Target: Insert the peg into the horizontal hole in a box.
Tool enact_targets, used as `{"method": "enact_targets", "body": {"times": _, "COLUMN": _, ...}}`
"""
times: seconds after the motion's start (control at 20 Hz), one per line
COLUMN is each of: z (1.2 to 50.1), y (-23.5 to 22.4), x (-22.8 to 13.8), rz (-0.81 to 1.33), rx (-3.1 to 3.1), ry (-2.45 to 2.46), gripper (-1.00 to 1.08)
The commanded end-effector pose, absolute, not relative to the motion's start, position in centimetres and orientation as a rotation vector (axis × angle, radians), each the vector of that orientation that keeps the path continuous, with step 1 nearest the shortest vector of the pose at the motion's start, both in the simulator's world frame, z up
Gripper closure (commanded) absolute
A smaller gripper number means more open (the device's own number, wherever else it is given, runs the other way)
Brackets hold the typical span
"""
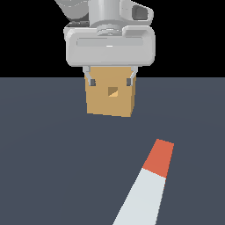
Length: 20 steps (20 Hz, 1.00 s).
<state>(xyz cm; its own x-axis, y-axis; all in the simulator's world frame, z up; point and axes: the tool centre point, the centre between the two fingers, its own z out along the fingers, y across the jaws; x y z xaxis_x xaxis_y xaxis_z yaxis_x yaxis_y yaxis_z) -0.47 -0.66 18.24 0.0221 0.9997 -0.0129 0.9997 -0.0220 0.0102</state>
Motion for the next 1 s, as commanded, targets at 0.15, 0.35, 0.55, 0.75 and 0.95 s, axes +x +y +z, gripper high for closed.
{"method": "enact_targets", "body": {"times": 0.15, "z": 18.1, "y": -0.9, "x": -0.3, "rz": -0.003, "rx": 2.242, "ry": 2.177, "gripper": -0.92}}
{"method": "enact_targets", "body": {"times": 0.35, "z": 17.4, "y": -1.9, "x": 0.2, "rz": -0.004, "rx": 2.278, "ry": 2.14, "gripper": -0.92}}
{"method": "enact_targets", "body": {"times": 0.55, "z": 16.2, "y": -3.8, "x": 1.2, "rz": -0.004, "rx": 2.343, "ry": 2.07, "gripper": -0.92}}
{"method": "enact_targets", "body": {"times": 0.75, "z": 14.3, "y": -6.7, "x": 2.4, "rz": -0.005, "rx": 2.436, "ry": 1.963, "gripper": -0.92}}
{"method": "enact_targets", "body": {"times": 0.95, "z": 11.9, "y": -10.7, "x": 3.5, "rz": -0.005, "rx": 2.551, "ry": 1.816, "gripper": -0.92}}
